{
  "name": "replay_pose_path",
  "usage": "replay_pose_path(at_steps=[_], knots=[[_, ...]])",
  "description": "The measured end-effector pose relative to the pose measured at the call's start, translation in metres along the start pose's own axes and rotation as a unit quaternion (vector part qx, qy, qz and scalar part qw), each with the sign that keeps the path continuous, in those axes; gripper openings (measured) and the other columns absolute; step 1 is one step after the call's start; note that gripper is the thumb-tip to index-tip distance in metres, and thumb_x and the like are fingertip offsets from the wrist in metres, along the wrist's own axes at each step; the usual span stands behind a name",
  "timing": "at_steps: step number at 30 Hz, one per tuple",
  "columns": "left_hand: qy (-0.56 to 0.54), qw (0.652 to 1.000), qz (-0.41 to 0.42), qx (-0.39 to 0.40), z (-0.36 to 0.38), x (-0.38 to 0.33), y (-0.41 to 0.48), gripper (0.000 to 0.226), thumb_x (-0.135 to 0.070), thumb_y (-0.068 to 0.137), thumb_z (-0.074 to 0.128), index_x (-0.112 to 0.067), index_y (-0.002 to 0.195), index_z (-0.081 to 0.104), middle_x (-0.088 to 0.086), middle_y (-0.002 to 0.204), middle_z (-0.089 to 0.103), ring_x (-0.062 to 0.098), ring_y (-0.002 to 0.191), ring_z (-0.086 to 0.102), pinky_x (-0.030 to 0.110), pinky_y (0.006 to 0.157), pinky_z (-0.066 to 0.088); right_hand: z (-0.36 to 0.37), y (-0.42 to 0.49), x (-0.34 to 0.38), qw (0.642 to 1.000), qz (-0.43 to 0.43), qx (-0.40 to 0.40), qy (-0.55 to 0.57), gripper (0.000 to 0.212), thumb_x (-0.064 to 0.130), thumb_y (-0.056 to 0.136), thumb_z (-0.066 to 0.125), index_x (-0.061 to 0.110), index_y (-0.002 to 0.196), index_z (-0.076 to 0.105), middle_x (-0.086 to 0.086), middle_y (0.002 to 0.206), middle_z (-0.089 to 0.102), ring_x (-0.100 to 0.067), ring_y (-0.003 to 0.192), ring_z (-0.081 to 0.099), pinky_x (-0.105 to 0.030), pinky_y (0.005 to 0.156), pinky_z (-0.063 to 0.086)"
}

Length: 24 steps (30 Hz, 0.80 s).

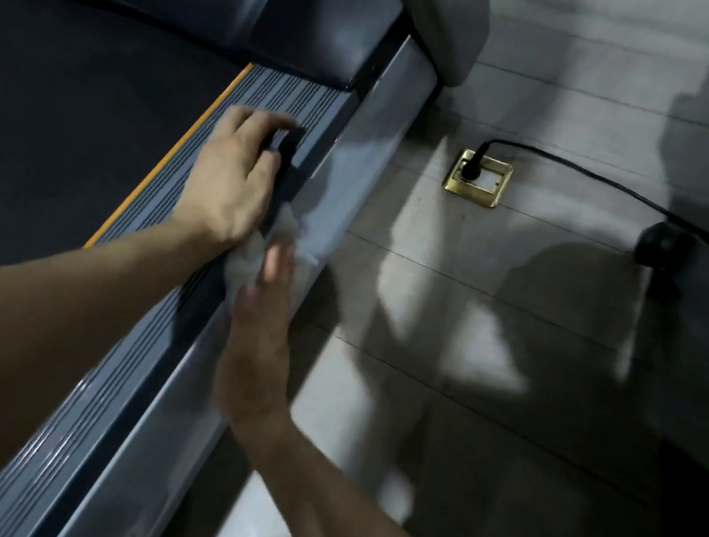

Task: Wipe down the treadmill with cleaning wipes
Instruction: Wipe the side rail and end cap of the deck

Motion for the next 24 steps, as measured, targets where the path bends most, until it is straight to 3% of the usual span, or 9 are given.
replay_pose_path(at_steps=[2, 5, 6, 9, 11, 13, 17, 21, 24], knots=[[0.019, 1.0, 0.003, 0.011, -0.02, 0.005, -0.022, 0.041, -0.006, 0.102, 0.049, -0.018, 0.138, 0.067, 0.007, 0.139, 0.059, 0.019, 0.131, 0.053, 0.007, 0.108, 0.03, -0.008, 0.031, -0.005, 0.999, -0.039, -0.029, 0.006, 0.054, 0.041, 0.117, 0.021, 0.025, 0.168, 0.014, 0.001, 0.177, 0.011, -0.016, 0.165, 0.012, -0.036, 0.134, 0.012], [0.088, 0.995, 0.036, 0.031, -0.048, 0.024, -0.076, 0.037, -0.017, 0.106, 0.047, -0.018, 0.138, 0.066, 0.003, 0.14, 0.061, 0.027, 0.134, 0.055, 0.038, 0.119, 0.039, -0.026, 0.055, -0.035, 0.962, 0.226, -0.102, 0.114, 0.057, 0.046, 0.116, 0.024, 0.029, 0.17, 0.018, 0.0, 0.177, 0.018, -0.021, 0.163, 0.02, -0.032, 0.13, 0.014], [0.113, 0.992, 0.043, 0.04, -0.05, 0.031, -0.094, 0.04, -0.023, 0.107, 0.045, -0.019, 0.142, 0.065, 0.002, 0.145, 0.06, 0.029, 0.138, 0.054, 0.046, 0.121, 0.038, -0.027, 0.055, -0.029, 0.962, 0.234, -0.094, 0.106, 0.057, 0.048, 0.116, 0.023, 0.032, 0.17, 0.018, 0.001, 0.177, 0.018, -0.02, 0.162, 0.021, -0.033, 0.131, 0.014], [0.154, 0.985, 0.056, 0.052, -0.044, 0.047, -0.124, 0.052, -0.031, 0.109, 0.04, -0.022, 0.158, 0.052, 0.002, 0.166, 0.046, 0.028, 0.155, 0.04, 0.054, 0.127, 0.03, -0.012, 0.039, 0.001, 0.998, 0.043, -0.04, 0.032, 0.052, 0.041, 0.116, 0.022, 0.04, 0.168, 0.012, 0.011, 0.178, 0.008, -0.004, 0.162, 0.009, -0.02, 0.13, 0.01], [0.137, 0.989, 0.053, 0.034, -0.04, 0.045, -0.126, 0.052, -0.029, 0.109, 0.041, -0.024, 0.159, 0.051, -0.001, 0.169, 0.043, 0.024, 0.159, 0.036, 0.053, 0.128, 0.028, -0.015, 0.042, -0.03, 0.992, 0.098, -0.057, 0.05, 0.053, 0.042, 0.116, 0.025, 0.039, 0.168, 0.014, 0.012, 0.176, 0.01, -0.002, 0.158, 0.013, -0.009, 0.119, 0.015], [0.134, 0.99, 0.047, 0.022, -0.041, 0.043, -0.126, 0.052, -0.029, 0.108, 0.041, -0.026, 0.159, 0.051, -0.004, 0.169, 0.043, 0.02, 0.159, 0.035, 0.053, 0.128, 0.027, -0.021, 0.052, -0.05, 0.975, 0.202, -0.062, 0.074, 0.057, 0.049, 0.114, 0.025, 0.036, 0.169, 0.017, 0.008, 0.175, 0.019, -0.01, 0.159, 0.02, -0.014, 0.116, 0.018], [0.137, 0.989, 0.045, 0.019, -0.042, 0.048, -0.124, 0.051, -0.029, 0.109, 0.042, -0.029, 0.159, 0.051, -0.008, 0.169, 0.042, 0.017, 0.16, 0.033, 0.051, 0.129, 0.026, -0.013, 0.054, -0.007, 0.998, 0.044, -0.038, 0.026, 0.055, 0.048, 0.115, 0.023, 0.043, 0.168, 0.009, 0.017, 0.178, 0.007, 0.0, 0.161, 0.007, -0.019, 0.125, 0.015], [0.136, 0.99, 0.045, 0.017, -0.042, 0.044, -0.124, 0.051, -0.03, 0.109, 0.041, -0.028, 0.159, 0.051, -0.008, 0.17, 0.041, 0.017, 0.16, 0.032, 0.052, 0.128, 0.027, -0.023, 0.079, -0.049, 0.972, 0.218, -0.057, 0.067, 0.071, 0.066, 0.109, 0.017, 0.03, 0.171, 0.014, -0.004, 0.178, 0.017, -0.022, 0.162, 0.021, -0.039, 0.13, 0.021], [0.134, 0.99, 0.042, 0.018, -0.042, 0.047, -0.123, 0.051, -0.032, 0.11, 0.04, -0.03, 0.16, 0.05, -0.009, 0.17, 0.041, 0.014, 0.161, 0.03, 0.051, 0.129, 0.025, -0.022, 0.07, -0.025, 0.994, 0.092, -0.045, 0.035, 0.055, 0.05, 0.115, 0.019, 0.04, 0.169, 0.011, 0.009, 0.178, 0.011, -0.013, 0.163, 0.015, -0.031, 0.132, 0.019]])
Point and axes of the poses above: each hand's wrist, its own y-axis towards the middle knuckle, its own z-axis out of the palm, x = y × z, the point moved 6 cm from there along y, towards the middle knuckle
